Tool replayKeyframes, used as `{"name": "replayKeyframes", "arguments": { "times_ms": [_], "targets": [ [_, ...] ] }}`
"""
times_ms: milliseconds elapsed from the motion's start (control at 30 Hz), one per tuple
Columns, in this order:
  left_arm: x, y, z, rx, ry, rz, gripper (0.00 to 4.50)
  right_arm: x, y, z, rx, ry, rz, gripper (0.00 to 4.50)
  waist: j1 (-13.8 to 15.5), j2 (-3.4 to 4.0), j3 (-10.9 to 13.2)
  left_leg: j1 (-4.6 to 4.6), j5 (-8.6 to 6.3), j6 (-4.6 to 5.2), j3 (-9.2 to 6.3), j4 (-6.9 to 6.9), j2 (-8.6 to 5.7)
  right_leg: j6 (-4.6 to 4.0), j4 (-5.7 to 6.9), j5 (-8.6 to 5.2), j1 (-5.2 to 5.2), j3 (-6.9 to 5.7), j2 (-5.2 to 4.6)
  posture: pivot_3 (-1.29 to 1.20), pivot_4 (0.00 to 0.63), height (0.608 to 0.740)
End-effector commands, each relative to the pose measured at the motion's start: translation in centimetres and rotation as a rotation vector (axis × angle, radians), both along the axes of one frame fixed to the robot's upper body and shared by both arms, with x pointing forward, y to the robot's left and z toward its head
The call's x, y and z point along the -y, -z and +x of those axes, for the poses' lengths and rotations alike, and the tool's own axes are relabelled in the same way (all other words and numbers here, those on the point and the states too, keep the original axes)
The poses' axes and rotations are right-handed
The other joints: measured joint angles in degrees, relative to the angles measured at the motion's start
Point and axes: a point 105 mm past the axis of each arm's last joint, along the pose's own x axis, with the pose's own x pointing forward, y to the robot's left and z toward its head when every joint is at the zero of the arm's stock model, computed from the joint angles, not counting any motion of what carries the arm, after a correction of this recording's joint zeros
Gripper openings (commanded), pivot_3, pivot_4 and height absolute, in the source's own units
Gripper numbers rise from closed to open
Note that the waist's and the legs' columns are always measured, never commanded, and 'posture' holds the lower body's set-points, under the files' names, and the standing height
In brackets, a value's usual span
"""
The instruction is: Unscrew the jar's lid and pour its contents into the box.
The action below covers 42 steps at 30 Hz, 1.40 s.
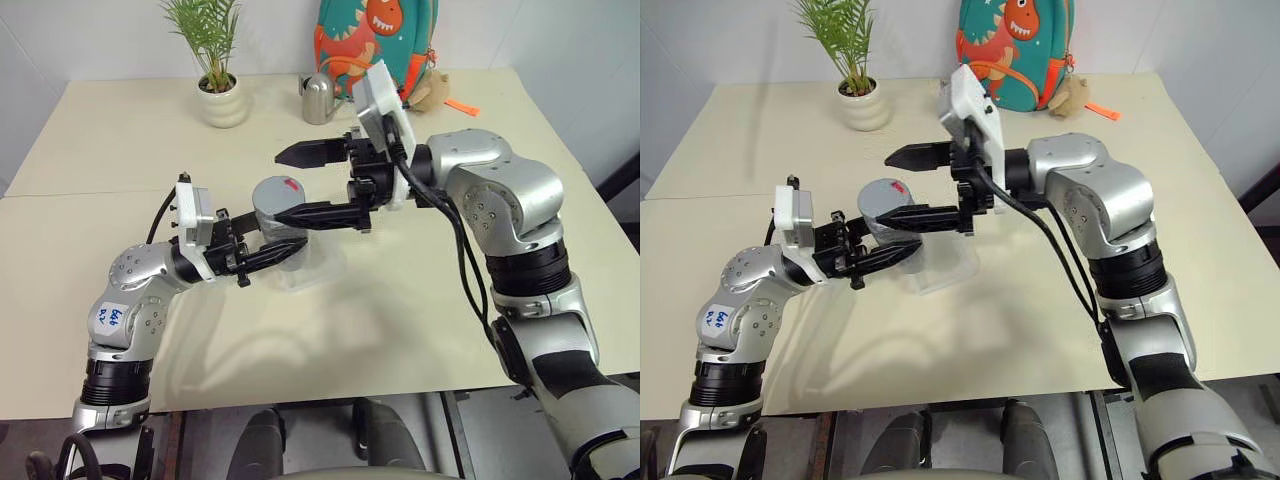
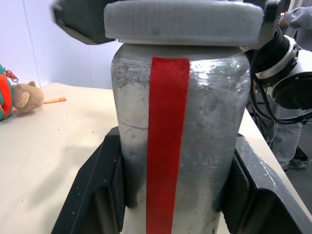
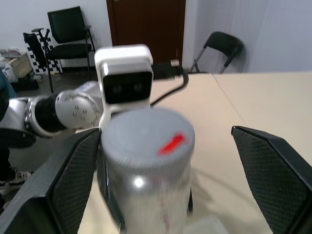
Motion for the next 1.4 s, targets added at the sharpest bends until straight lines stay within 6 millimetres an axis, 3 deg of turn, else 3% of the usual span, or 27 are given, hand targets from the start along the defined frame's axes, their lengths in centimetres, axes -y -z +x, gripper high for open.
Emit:
{"name": "replayKeyframes", "arguments": {
  "times_ms": [33,233,433,667,800,967,1167,1400],
  "targets": [
    [0.3,-0.6,-1.0,0.047,0.043,0.005,2.04,2.9,-1.2,2.0,0.031,0.134,0.054,4.47,0.01,0.0,0.0,0.0,0.0,0.0,0.0,0.01,0.0,0.0,0.0,0.0,0.0,0.0,0.0,0.0,0.15,0.74],
    [0.2,-0.5,-1.1,0.044,0.041,0.007,2.04,5.2,-1.7,2.9,0.027,0.179,0.097,4.47,-0.01,0.0,0.0,0.0,0.0,0.0,0.04,-0.01,0.0,0.0,-0.04,0.0,0.0,0.02,0.01,0.0,0.15,0.74],
    [0.0,-0.4,-1.3,0.037,0.035,0.011,2.04,5.6,-2.2,2.3,0.019,0.146,0.116,4.47,-0.09,0.0,0.0,0.01,0.0,0.0,0.07,-0.02,0.0,0.01,-0.05,0.01,-0.01,0.07,0.02,0.0,0.15,0.74],
    [-0.2,-0.5,-1.2,0.038,0.031,0.016,2.04,2.8,-4.1,-0.6,-0.006,-0.011,0.176,4.47,-0.15,0.0,0.0,0.02,0.0,0.01,0.07,-0.01,0.01,0.02,-0.03,0.01,-0.01,0.09,0.02,0.0,0.15,0.74],
    [0.0,-0.5,-1.2,0.038,0.032,0.016,2.04,-0.2,-2.8,-1.8,-0.001,-0.037,0.099,4.47,-0.04,0.0,0.0,0.01,0.0,0.0,0.07,0.0,0.02,0.02,-0.02,0.01,-0.02,0.09,0.02,0.0,0.15,0.74],
    [0.1,-0.5,-1.2,0.038,0.037,0.014,2.04,-2.2,-1.9,-2.4,0.015,-0.046,0.049,4.47,0.02,0.0,0.0,0.01,-0.01,0.0,0.07,0.01,0.01,0.02,-0.01,0.01,-0.02,0.09,0.02,0.0,0.15,0.74],
    [0.3,-0.5,-1.1,0.038,0.043,0.016,2.04,-3.1,-1.6,-2.4,0.025,-0.042,0.04,4.47,0.01,0.0,0.0,0.0,-0.02,0.0,0.07,0.0,0.01,0.02,-0.02,0.02,-0.02,0.08,0.03,0.0,0.15,0.74],
    [0.4,-0.5,-1.1,0.037,0.045,0.013,2.04,-2.9,-1.4,-1.9,0.017,-0.021,0.042,4.47,-0.01,0.0,0.0,0.0,-0.02,0.01,0.07,0.0,0.02,0.02,-0.02,0.02,-0.02,0.08,0.03,0.0,0.15,0.74]
  ]
}}
